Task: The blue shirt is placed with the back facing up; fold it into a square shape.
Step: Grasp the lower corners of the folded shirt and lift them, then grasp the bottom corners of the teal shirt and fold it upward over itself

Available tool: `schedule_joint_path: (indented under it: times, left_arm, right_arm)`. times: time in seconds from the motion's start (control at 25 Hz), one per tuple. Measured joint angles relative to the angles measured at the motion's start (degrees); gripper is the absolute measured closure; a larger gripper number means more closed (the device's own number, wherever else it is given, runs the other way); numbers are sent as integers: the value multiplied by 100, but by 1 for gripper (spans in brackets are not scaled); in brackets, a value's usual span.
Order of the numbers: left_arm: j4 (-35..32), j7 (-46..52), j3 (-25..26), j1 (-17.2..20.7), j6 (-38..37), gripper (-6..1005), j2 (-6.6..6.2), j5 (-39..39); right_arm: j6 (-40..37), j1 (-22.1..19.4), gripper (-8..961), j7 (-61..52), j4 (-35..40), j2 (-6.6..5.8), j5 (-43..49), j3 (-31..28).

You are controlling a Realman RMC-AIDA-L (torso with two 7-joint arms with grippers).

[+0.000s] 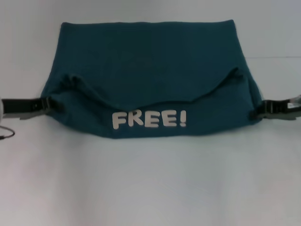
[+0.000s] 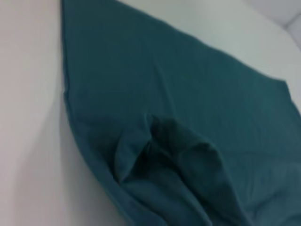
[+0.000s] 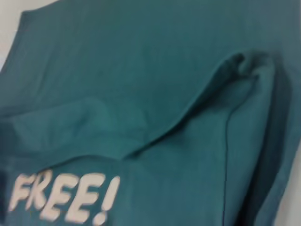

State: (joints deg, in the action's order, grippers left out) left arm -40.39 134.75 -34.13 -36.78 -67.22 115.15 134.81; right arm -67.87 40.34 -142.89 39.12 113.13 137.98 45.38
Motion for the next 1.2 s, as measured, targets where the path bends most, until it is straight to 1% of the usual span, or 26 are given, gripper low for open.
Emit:
schedule_joint_path:
  times: [0.08,0.2,0.28,0.4,0.52,0.56,0.6,0.64,0.8,0.96,1.04,1.2]
  left_arm:
    - [-151,99,8,37,-376,948,-31,202]
    - [-431,163,15,156,-1104,947,-65,447]
    - [-617,165,39,257,-1657,947,-92,557]
    - [-911,142,118,462,-2495,945,-130,711]
    - [-1108,41,172,653,-3172,944,-140,874]
    - [-1184,-47,206,740,-3515,944,-137,1024]
    - [-1207,-90,226,780,-3664,944,-132,1096]
    - [-1207,-90,226,780,-3664,943,-132,1096]
    - [-1251,-297,256,859,-4166,942,-113,1366]
    - [-1319,-473,291,860,-4470,940,-108,1615]
    - [-1352,-497,426,814,-4501,940,-133,1609]
    - [-1267,-471,961,479,-4413,938,-299,1528]
  right_arm:
    - [-567,-65,908,-110,135,-107,26,-2]
    - [-1322,-146,908,-157,211,-232,41,-10]
    - [-1748,-270,907,-157,337,-269,44,-5]
    - [-2322,-528,907,-113,528,-274,45,30]
    - [-2810,-769,907,-3,564,-308,46,36]
    - [-2962,-844,908,35,572,-320,45,35]
    - [-3106,-930,908,63,577,-329,45,32]
    - [-3231,-1004,908,83,584,-329,45,27]
    - [-3530,-1242,906,200,610,-318,45,-12]
    - [-3653,-1328,904,346,592,-322,40,-152]
    - [-3703,-1301,903,445,569,-333,18,-383]
    - [-3756,-1022,901,562,560,-377,-75,-1295]
